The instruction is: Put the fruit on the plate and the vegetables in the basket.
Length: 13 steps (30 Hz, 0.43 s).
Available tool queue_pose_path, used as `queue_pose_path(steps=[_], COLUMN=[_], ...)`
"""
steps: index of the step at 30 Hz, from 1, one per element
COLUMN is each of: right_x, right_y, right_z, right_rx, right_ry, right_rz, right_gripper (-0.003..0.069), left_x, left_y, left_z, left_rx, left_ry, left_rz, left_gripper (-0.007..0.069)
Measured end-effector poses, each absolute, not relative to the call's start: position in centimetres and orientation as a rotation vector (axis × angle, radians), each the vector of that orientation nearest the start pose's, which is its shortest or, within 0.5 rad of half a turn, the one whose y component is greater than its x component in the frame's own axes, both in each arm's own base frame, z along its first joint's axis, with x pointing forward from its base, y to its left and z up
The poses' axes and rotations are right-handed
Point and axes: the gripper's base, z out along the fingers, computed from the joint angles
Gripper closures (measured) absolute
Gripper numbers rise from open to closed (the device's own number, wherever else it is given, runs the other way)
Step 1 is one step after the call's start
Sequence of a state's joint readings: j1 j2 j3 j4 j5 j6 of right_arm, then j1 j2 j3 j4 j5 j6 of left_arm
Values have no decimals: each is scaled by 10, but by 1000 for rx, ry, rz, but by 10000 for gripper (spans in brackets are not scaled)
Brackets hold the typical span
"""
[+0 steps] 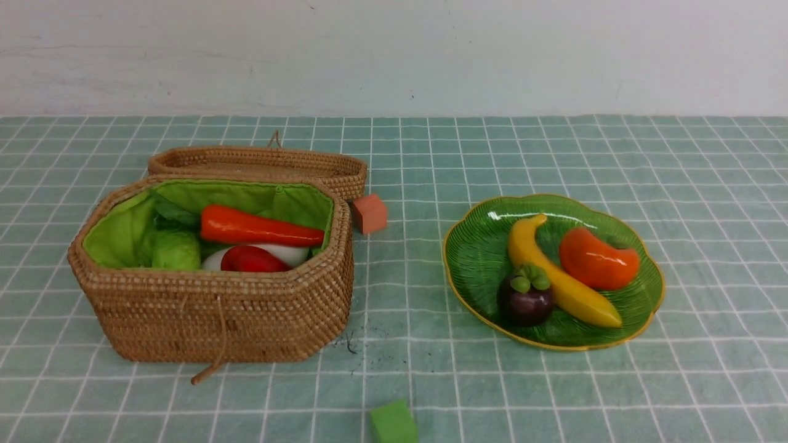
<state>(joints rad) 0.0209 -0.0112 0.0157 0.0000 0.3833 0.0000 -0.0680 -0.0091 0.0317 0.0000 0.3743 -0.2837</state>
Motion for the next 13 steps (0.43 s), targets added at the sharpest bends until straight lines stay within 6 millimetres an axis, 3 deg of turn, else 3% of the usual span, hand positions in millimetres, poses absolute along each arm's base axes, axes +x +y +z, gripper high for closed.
queue_pose_path(steps=[13], right_x=[52], right_y=[1], right_z=[174], right_rx=[-20], right_ry=[1871], right_rz=[14], right_gripper=[550], left_x=[53], left_y=[-4], left_z=[169], left_rx=[-203], left_ry=[1877], left_rz=[-241], left_gripper=[614])
